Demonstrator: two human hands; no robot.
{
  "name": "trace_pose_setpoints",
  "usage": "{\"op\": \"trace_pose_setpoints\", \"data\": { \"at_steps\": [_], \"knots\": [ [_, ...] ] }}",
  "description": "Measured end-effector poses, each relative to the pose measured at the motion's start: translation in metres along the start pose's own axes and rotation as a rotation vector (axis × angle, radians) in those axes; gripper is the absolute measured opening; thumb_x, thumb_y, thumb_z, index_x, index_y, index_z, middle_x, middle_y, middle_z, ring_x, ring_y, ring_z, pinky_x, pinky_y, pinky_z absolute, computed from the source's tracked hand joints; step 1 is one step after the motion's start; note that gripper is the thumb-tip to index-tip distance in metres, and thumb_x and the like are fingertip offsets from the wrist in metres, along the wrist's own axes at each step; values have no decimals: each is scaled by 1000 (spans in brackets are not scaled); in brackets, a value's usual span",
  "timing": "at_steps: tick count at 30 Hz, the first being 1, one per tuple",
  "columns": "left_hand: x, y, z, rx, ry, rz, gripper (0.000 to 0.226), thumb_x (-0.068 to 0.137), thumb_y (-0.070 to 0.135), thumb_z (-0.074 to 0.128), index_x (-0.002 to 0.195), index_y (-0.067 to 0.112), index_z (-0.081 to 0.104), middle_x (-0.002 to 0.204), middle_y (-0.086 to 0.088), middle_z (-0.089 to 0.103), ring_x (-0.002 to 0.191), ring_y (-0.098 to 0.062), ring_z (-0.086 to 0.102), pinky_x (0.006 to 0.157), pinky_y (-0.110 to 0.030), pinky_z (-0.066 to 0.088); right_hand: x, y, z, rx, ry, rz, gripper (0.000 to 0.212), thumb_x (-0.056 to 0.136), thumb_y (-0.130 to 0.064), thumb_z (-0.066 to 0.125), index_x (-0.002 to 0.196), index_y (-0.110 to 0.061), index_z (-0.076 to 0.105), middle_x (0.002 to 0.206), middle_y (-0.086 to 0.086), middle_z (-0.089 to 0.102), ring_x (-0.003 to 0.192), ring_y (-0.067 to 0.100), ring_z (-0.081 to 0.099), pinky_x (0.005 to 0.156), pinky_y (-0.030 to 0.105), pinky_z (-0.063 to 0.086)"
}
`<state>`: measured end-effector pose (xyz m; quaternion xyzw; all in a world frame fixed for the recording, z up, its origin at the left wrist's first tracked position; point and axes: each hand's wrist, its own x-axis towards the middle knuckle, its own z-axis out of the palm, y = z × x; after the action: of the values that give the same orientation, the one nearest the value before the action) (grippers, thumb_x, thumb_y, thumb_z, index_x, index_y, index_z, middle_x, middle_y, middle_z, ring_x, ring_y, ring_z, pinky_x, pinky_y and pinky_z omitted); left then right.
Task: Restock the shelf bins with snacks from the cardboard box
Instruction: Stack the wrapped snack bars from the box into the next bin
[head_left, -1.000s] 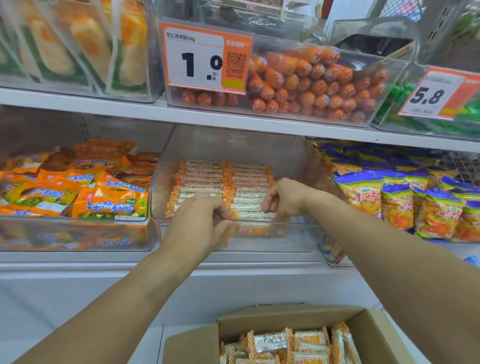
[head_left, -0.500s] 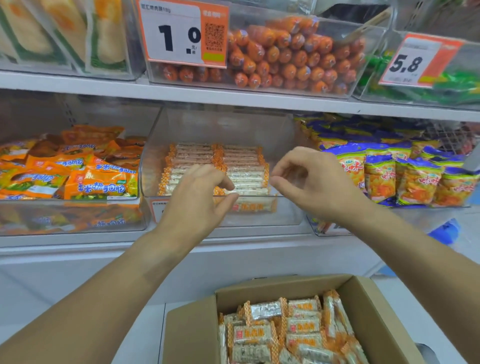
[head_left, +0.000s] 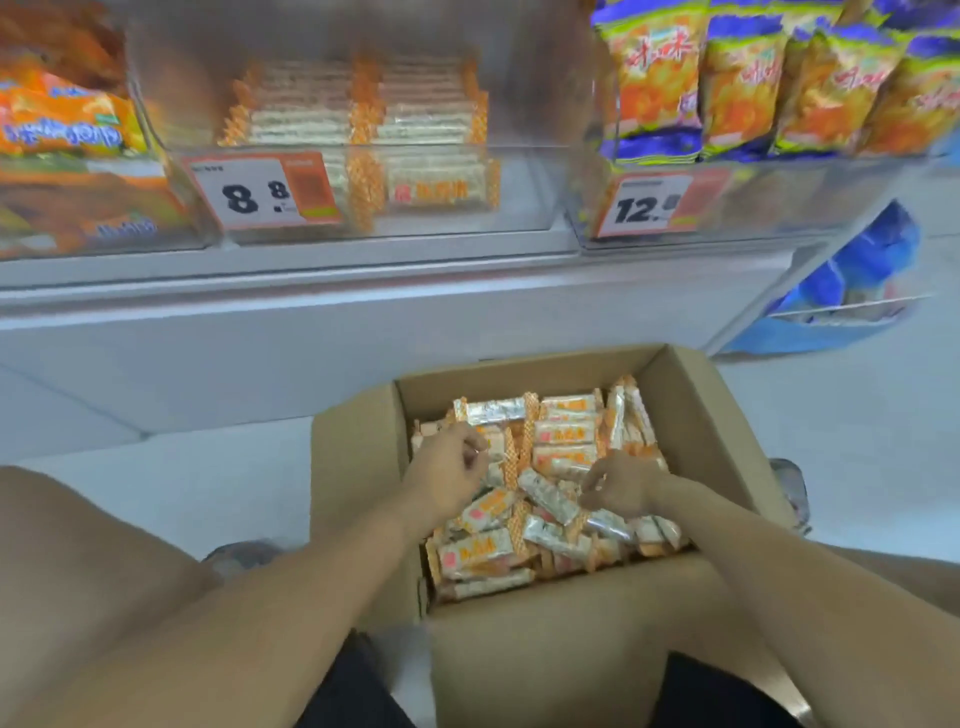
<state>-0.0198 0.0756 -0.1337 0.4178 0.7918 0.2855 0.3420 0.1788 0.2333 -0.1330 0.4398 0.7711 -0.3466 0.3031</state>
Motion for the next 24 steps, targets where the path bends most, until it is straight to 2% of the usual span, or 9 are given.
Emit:
{"op": "trace_pose_setpoints", "data": {
  "at_steps": [4, 8, 11, 14, 17, 19, 20, 22, 24],
  "knots": [
    [-8, -27, 35, 21, -187, -215, 13, 95, 17, 61, 106, 11, 57, 97, -9, 63, 84, -20, 61, 72, -23, 47, 3, 25, 18, -19, 100, 53, 8, 94, -31, 66, 97, -23, 67, 134, 5, 63, 123, 23, 57, 96, 29, 48],
    [-9, -40, 57, 167, -231, -302, 47, 94, 35, 64, 131, 9, 51, 115, -10, 65, 106, -27, 62, 87, -33, 51, 9, 24, 44, 3, 52, 42, 40, 96, -26, 61, 135, -19, 54, 139, 4, 57, 119, 22, 58, 91, 29, 49],
    [-11, -42, 68, 233, -257, -342, 49, 92, 30, 67, 132, 8, 50, 128, -12, 58, 118, -29, 57, 94, -34, 49, 14, 10, 53, -43, -3, 3, 49, 101, -20, 52, 148, -19, 41, 148, 5, 49, 122, 25, 57, 94, 31, 48],
    [-10, -47, 71, 287, -219, -344, 42, 93, 28, 65, 126, 6, 52, 122, -13, 63, 113, -30, 60, 91, -35, 51, 19, 4, 55, -57, -21, -1, 52, 103, -17, 50, 153, -19, 35, 151, 7, 46, 125, 26, 56, 87, 27, 44],
    [-11, -47, 70, 282, -214, -374, 35, 90, 30, 69, 115, 8, 56, 111, -8, 64, 102, -26, 61, 81, -33, 50, 21, 4, 59, -74, -5, 17, 53, 101, -21, 55, 150, -16, 38, 148, 8, 48, 126, 26, 55, 92, 29, 45],
    [-10, -46, 71, 274, -249, -400, 36, 84, 33, 75, 107, 9, 58, 103, -6, 64, 92, -21, 61, 71, -30, 48, 22, 2, 60, -138, -11, 25, 44, 101, -33, 56, 136, -7, 53, 131, 11, 58, 121, 27, 58, 93, 30, 47],
    [-9, -44, 71, 276, -281, -419, 37, 82, 35, 78, 103, 9, 61, 99, -7, 65, 89, -21, 63, 67, -29, 47, 24, 2, 62, -166, -26, 21, 37, 100, -40, 55, 113, -7, 63, 109, 11, 63, 108, 26, 63, 84, 30, 50],
    [-8, -39, 69, 267, -371, -465, 41, 77, 36, 81, 101, 8, 65, 98, -8, 68, 90, -22, 67, 65, -27, 48, 27, 2, 64, -133, -66, 30, 39, 96, -42, 61, 72, -12, 53, 72, 4, 52, 69, 21, 58, 59, 29, 42],
    [-7, -33, 68, 241, -464, -503, 42, 77, 36, 80, 104, 7, 66, 100, -8, 70, 92, -21, 69, 75, -31, 58, 25, 0, 56, -128, -141, 31, 42, 93, -35, 66, 64, -14, 44, 65, 1, 43, 56, 17, 42, 53, 27, 34]
  ]
}}
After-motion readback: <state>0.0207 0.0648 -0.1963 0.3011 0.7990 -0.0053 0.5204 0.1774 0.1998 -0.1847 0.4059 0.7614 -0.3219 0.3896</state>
